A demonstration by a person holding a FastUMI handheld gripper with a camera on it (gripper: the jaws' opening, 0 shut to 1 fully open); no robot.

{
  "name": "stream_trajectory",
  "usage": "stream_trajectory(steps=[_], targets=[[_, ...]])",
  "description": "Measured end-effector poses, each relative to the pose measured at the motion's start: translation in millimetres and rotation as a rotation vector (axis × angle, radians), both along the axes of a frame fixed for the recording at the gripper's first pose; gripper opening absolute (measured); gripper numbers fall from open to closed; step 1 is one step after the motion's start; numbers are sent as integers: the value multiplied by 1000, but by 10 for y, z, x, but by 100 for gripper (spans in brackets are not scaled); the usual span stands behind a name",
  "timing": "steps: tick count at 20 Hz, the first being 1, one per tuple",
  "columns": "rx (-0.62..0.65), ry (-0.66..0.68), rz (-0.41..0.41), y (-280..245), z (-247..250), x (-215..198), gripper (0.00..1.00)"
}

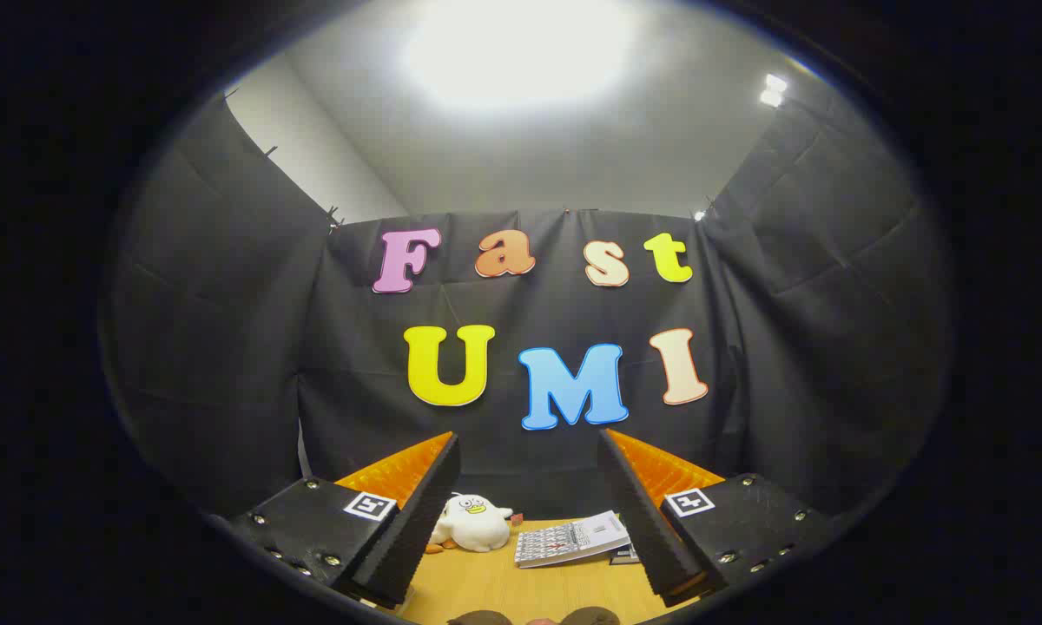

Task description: Open the storage box then place both shoes into the box .Put the left shoe in first, then the right shoe, with the right side of both shoes facing outward in a uniform manner.

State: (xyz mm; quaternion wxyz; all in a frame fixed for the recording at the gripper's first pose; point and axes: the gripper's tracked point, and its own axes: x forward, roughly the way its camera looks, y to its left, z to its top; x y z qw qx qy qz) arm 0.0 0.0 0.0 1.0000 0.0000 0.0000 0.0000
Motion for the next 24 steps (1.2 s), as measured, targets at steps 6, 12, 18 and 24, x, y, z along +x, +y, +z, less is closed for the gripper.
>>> stream_trajectory(steps=[6, 12, 18, 24], targets=[[14, 33, -14, -48, -112, -21, 97], [36, 63, -44, -223, -207, -83, 97], [55, 91, -41, -234, -343, -127, 97], [158, 187, 70, 64, -675, -187, 97]])
